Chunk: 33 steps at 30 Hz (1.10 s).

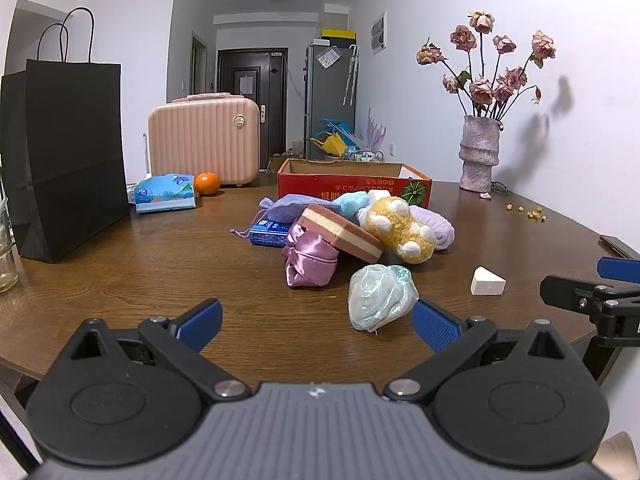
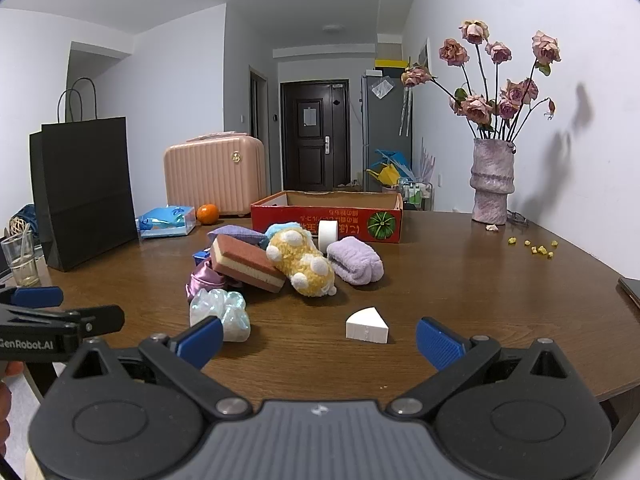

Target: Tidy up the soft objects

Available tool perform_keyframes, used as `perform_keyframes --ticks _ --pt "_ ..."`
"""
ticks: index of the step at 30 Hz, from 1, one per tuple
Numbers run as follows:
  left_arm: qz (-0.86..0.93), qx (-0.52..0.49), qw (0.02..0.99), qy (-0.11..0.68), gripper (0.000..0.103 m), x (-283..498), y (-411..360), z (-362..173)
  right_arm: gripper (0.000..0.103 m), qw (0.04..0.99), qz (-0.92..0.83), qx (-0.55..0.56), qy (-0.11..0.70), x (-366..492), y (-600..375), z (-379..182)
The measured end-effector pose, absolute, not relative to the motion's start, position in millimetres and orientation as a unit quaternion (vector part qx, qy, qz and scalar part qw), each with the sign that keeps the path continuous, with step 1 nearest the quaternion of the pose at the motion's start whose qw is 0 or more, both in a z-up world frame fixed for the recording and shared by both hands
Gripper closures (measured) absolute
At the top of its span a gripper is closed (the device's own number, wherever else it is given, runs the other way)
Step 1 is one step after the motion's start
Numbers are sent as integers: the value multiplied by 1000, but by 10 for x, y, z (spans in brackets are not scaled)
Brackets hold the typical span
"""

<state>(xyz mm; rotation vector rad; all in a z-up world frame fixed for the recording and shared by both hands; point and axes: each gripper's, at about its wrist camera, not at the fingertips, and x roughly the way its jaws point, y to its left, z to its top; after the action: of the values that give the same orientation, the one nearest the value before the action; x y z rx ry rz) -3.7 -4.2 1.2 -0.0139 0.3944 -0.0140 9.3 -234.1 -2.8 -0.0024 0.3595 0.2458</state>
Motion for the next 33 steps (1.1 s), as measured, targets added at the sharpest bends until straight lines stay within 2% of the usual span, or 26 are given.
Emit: perform_keyframes --ticks 33 --pt "-7 -6 981 195 0 -40 -45 15 0 977 122 -2 174 14 -2332 11"
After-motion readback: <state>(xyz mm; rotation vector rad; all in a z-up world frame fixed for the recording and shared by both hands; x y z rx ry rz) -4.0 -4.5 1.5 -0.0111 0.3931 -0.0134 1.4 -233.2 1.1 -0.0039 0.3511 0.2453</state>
